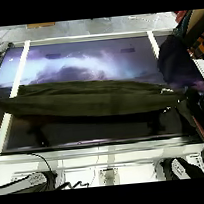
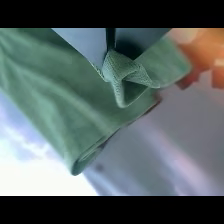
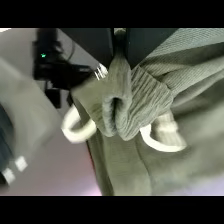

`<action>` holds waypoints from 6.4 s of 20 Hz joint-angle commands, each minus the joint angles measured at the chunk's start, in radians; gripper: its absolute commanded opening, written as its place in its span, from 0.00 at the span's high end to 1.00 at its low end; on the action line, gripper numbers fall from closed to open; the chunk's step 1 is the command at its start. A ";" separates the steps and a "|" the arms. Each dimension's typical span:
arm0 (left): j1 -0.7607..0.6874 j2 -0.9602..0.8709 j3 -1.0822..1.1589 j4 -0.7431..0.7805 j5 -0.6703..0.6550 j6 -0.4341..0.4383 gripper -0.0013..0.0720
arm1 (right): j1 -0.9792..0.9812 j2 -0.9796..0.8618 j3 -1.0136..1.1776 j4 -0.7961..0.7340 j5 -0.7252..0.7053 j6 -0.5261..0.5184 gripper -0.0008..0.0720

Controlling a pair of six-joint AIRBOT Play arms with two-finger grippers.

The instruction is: Fold the clothes and pants, and hang the long-sleeved shirts on hangers.

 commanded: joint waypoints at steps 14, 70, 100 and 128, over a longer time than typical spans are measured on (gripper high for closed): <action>-0.166 -0.160 0.138 0.108 0.237 -0.181 0.02 | 0.196 -0.676 0.492 0.047 -0.262 0.158 0.04; -0.404 0.211 0.237 -0.873 -0.128 0.576 0.95 | 1.114 -1.013 0.959 0.340 -0.449 0.252 0.94; -0.898 -0.261 0.237 -0.345 -0.285 0.460 0.04 | 0.625 -0.927 1.134 0.077 0.355 0.097 0.94; -0.625 -0.369 0.191 -0.323 -0.283 0.405 0.95 | 0.627 -0.930 1.131 0.079 0.290 -0.002 0.94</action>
